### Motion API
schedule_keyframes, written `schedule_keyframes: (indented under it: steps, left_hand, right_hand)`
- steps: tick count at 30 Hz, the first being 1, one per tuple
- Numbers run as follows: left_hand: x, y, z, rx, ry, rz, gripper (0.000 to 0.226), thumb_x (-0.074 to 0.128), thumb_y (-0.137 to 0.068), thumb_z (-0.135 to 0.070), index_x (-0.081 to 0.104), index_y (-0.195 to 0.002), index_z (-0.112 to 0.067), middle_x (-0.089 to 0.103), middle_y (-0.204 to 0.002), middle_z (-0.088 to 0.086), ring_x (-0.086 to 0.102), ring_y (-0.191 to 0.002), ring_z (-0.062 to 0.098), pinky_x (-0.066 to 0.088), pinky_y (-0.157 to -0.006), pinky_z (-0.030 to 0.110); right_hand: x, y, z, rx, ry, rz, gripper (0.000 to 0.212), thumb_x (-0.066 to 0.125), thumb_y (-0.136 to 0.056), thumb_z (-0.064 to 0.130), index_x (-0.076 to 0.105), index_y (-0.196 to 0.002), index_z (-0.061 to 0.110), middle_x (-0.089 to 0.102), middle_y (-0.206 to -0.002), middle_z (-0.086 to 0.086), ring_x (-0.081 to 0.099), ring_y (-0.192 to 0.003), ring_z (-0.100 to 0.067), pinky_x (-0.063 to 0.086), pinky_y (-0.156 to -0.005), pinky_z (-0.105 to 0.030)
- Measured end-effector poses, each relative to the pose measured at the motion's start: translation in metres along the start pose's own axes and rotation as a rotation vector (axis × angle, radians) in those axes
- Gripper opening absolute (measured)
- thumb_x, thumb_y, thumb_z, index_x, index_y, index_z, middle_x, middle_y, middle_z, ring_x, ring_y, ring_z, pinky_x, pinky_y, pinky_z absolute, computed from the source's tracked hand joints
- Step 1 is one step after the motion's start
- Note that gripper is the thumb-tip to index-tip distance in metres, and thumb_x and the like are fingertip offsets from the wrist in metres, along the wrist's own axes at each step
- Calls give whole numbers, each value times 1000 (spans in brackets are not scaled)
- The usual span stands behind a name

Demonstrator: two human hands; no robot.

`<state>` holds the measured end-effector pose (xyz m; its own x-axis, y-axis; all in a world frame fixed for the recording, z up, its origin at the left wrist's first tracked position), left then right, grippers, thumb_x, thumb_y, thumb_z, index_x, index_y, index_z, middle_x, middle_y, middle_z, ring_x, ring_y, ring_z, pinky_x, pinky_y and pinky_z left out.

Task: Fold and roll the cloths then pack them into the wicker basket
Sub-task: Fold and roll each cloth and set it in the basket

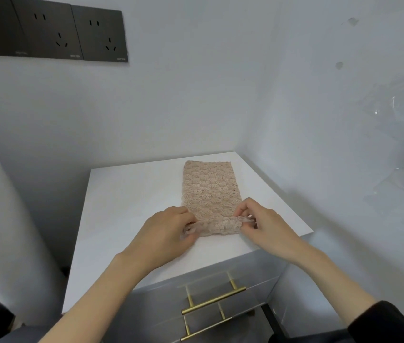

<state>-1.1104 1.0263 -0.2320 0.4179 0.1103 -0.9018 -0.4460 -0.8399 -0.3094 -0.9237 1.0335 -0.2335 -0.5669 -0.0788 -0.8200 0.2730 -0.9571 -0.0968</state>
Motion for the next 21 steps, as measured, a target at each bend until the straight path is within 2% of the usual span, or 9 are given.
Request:
schedule_keyframes:
  steps: [4, 5, 7, 8, 10, 13, 17, 19, 21]
  left_hand:
    - [5, -9, 22, -247, 243, 12, 46, 57, -89, -49, 56, -68, -7, 53, -63, -2, 48, -62, 14, 39, -60, 32]
    - [7, -10, 27, -308, 291, 11, 52, 57, -87, -52, 50, -64, -6, 45, -57, -1, 40, -56, 14, 32, -55, 30]
    - [11, -11, 36, -394, 330, -1, 53, 59, -86, -52, 44, -61, -8, 35, -56, 0, 30, -52, 12, 23, -52, 27]
    - [12, -12, 39, -424, 324, -12, 53, 59, -86, -52, 45, -61, -8, 35, -55, 0, 30, -52, 13, 22, -51, 26]
    - [14, -13, 41, -470, 272, -41, 53, 60, -84, -54, 44, -59, -10, 38, -52, -2, 33, -51, 14, 25, -51, 27]
    - [15, -14, 41, -503, 200, -70, 55, 60, -82, -56, 38, -54, -15, 36, -47, -6, 36, -48, 15, 26, -48, 26]
    - [16, -17, 41, -518, 204, -36, 58, 62, -81, -56, 30, -51, -18, 27, -44, -7, 28, -46, 15, 22, -47, 27]
    - [17, -18, 42, -520, 231, -17, 60, 63, -81, -54, 26, -50, -18, 24, -43, -7, 25, -47, 15, 20, -48, 27]
    - [18, -19, 43, -521, 248, -7, 59, 64, -81, -53, 26, -50, -19, 23, -43, -8, 25, -47, 16, 20, -48, 27]
  right_hand:
    - [-2, -5, -8, 87, -173, 5, 23, 46, -93, 10, 44, -105, 30, 58, -96, 2, 47, -59, 3, 36, -58, -12]
    - [-2, -7, -9, 93, -141, -9, 21, 44, -96, 13, 40, -109, 28, 60, -93, -3, 48, -60, -1, 37, -59, -14]
    - [-1, -8, -10, 78, 31, -61, 16, 41, -100, 19, 34, -112, 27, 60, -83, -5, 52, -64, -14, 42, -64, -28]
    - [0, -7, -9, 67, 132, -88, 14, 40, -100, 21, 33, -112, 25, 59, -78, -2, 52, -66, -18, 42, -64, -33]
    - [1, -6, -6, 59, 266, -141, 11, 40, -100, 24, 35, -110, 23, 54, -75, 5, 49, -69, -18, 39, -60, -33]
    - [-6, -4, 8, 20, 460, -271, 12, 48, -97, 20, 49, -109, 21, 57, -93, 5, 49, -89, -18, 41, -69, -32]
    - [0, 7, 50, -254, 473, -445, 25, 71, -81, 4, 71, -105, 12, 68, -105, 1, 63, -97, -20, 51, -86, -33]
    - [17, 12, 63, -339, 481, -410, 34, 75, -78, 6, 70, -112, 9, 69, -114, -2, 64, -107, -19, 49, -96, -33]
    - [34, 12, 66, -340, 520, -346, 43, 77, -76, 7, 68, -118, 7, 67, -121, -4, 63, -113, -19, 49, -98, -34]
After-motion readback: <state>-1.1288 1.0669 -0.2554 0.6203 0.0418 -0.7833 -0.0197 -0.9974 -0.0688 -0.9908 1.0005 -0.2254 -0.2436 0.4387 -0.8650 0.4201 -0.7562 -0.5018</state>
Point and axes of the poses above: each hand's wrist, its own y-axis away from the middle knuckle, its own x-axis out of the palm, z = x × y, the point moved 7 cm from there along -y, towards the middle knuckle
